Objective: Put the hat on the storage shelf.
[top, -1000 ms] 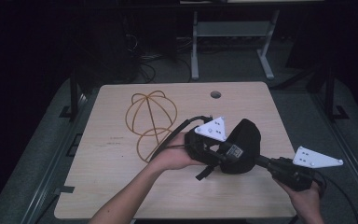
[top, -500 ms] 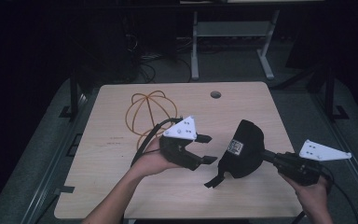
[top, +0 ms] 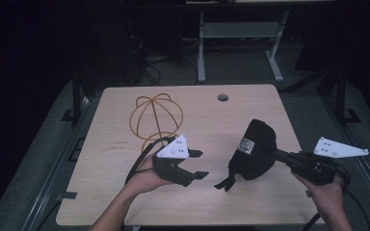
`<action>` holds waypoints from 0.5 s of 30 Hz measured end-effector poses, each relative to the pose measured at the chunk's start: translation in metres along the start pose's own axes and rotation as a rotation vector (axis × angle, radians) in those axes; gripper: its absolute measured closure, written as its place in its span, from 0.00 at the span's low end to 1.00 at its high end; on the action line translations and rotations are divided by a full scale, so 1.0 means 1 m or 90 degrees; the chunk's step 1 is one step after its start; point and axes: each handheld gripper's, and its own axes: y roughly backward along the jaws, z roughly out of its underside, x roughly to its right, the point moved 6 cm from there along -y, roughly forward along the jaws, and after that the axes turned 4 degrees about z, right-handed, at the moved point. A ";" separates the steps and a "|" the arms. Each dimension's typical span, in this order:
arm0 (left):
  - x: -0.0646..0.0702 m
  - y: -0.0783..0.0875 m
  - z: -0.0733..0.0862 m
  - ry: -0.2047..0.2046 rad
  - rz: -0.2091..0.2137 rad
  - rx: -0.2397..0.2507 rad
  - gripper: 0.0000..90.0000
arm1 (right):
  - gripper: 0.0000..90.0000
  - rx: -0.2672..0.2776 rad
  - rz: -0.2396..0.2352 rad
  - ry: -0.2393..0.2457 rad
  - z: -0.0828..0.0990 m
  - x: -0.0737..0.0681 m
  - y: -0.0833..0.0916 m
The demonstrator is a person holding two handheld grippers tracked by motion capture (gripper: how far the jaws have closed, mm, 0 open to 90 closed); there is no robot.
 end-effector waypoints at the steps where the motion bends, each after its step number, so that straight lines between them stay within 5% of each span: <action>1: 0.000 0.000 0.004 0.003 -0.001 0.002 0.41 | 0.98 -0.002 0.001 -0.001 0.000 0.001 0.000; 15: 0.005 0.002 0.048 0.001 -0.045 -0.027 0.40 | 0.98 -0.014 0.011 0.017 -0.030 0.004 0.005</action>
